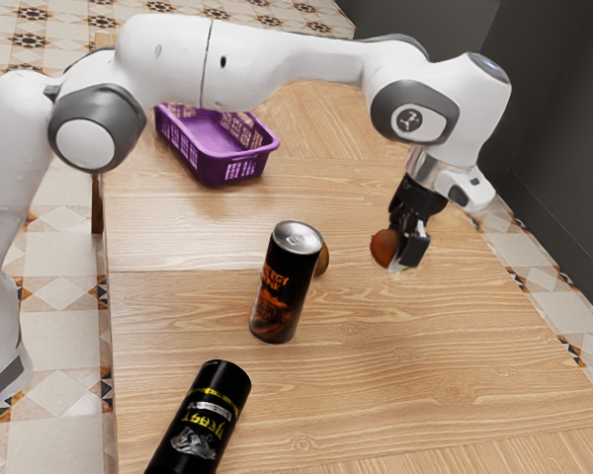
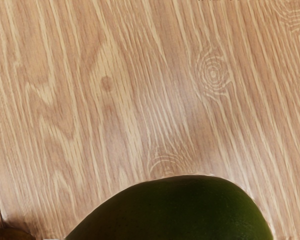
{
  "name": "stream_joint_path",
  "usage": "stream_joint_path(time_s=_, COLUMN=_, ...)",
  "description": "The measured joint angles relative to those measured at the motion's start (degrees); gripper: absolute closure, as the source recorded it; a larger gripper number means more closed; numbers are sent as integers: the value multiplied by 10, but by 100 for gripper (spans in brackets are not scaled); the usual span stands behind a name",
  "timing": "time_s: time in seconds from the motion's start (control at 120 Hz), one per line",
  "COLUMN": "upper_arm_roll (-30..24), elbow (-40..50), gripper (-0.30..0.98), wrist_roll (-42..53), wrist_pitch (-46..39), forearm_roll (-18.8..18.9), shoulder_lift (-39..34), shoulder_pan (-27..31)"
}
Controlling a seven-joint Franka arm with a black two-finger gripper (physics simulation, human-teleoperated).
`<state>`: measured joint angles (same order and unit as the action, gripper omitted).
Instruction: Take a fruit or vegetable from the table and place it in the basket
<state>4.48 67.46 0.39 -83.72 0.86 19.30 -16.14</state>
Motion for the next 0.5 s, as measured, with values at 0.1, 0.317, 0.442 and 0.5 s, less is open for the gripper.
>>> stream_joint_path(time_s=0.1, upper_arm_roll=34, elbow=0, gripper=24, wrist_roll=0, wrist_pitch=13, forearm_roll=3, shoulder_lift=-17, shoulder_pan=0)
stream_joint_path(time_s=0.317, upper_arm_roll=121, elbow=0, gripper=24, wrist_roll=3, wrist_pitch=27, forearm_roll=4, shoulder_lift=-18, shoulder_pan=2)
stream_joint_path(time_s=0.442, upper_arm_roll=142, elbow=1, gripper=24, wrist_roll=6, wrist_pitch=29, forearm_roll=1, shoulder_lift=-16, shoulder_pan=21)
stream_joint_path(time_s=0.5, upper_arm_roll=143, elbow=1, gripper=24, wrist_roll=8, wrist_pitch=30, forearm_roll=0, shoulder_lift=-15, shoulder_pan=37)
